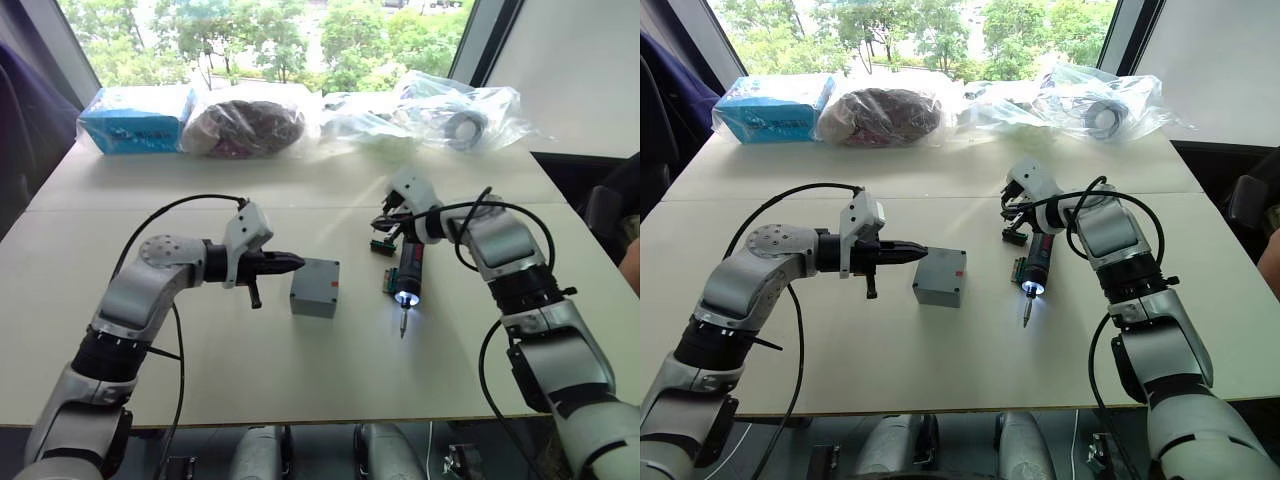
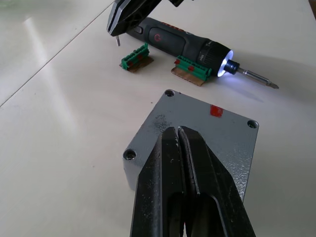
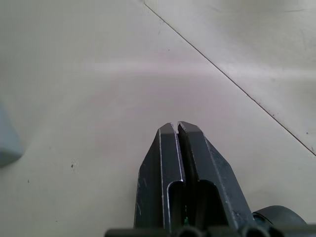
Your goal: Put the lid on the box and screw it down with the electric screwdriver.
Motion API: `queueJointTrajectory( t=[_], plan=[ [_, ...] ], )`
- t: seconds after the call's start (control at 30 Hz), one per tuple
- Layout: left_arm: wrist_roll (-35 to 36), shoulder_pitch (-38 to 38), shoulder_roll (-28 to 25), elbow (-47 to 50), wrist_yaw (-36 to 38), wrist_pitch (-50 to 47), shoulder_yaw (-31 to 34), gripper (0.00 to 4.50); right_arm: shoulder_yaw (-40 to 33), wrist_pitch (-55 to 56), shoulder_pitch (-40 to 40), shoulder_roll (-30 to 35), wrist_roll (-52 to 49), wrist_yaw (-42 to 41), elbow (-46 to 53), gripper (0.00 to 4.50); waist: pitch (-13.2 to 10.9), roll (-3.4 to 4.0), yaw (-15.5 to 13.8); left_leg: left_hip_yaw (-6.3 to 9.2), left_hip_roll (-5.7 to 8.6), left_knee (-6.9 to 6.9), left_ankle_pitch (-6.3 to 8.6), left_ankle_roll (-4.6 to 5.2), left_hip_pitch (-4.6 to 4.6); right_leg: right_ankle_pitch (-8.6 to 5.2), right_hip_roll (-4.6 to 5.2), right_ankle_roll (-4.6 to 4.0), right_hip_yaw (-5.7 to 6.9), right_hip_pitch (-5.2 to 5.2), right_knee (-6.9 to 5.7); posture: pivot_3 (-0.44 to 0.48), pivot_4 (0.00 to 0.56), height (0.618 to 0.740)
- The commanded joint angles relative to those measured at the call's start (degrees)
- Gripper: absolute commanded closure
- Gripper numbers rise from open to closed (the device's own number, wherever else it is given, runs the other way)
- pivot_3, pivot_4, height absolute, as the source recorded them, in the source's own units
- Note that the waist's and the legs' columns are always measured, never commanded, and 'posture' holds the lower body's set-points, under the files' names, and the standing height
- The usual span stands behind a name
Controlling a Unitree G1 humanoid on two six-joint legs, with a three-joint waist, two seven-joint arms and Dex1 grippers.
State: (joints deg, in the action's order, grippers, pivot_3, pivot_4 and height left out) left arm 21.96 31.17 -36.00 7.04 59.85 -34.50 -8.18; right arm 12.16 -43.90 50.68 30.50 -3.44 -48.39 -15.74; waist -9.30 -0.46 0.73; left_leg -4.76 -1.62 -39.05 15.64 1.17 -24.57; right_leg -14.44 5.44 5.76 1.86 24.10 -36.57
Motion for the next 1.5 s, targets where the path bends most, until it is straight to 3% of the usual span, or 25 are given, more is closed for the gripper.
queueJointTrajectory(
  t=[0.03, 0.27, 0.4, 1.5],
  plan=[
    [0.9, 1.0, -1.2, 0.3, 1.1, 0.6, 1.7, 4.5, -3.4, -2.5, 0.1, 0.8, -2.5, 0.3, 8.4, 4.48, 0.0, 0.0, 0.0, 0.0, 0.0, 0.0, 0.0, 0.0, 0.0, 0.0, 0.0, 0.0, 0.0, 0.01, 0.0, 0.0, 0.15, 0.74],
    [2.8, 0.1, -6.2, 1.4, 5.1, -1.0, 3.2, 4.5, -5.5, -3.4, -8.4, -1.9, -10.4, -0.7, 28.1, 4.48, 0.0, 0.0, 0.0, 0.02, -0.03, 0.05, 0.01, 0.01, -0.01, 0.0, -0.02, 0.0, 0.0, 0.03, 0.0, 0.0, 0.15, 0.74],
    [3.4, 0.3, -7.2, 0.6, 5.9, -1.1, 3.5, 4.5, -3.9, -3.1, -13.4, -1.9, -10.2, 1.2, 32.8, 4.48, 0.0, 0.0, -0.2, 0.01, -0.07, 0.04, 0.0, 0.0, -0.01, -0.01, 0.01, -0.01, 0.01, 0.02, -0.02, 0.0, 0.15, 0.74],
    [1.9, 0.7, -5.2, -0.3, 4.9, -0.2, 2.3, 4.5, 1.5, 0.3, -18.2, -0.3, -8.7, 3.6, 33.2, 4.48, 0.0, 0.0, -0.1, 0.02, -0.01, 0.01, 0.0, 0.0, 0.0, -0.01, -0.02, -0.01, 0.0, 0.03, -0.04, 0.0, 0.15, 0.74]
  ],
)
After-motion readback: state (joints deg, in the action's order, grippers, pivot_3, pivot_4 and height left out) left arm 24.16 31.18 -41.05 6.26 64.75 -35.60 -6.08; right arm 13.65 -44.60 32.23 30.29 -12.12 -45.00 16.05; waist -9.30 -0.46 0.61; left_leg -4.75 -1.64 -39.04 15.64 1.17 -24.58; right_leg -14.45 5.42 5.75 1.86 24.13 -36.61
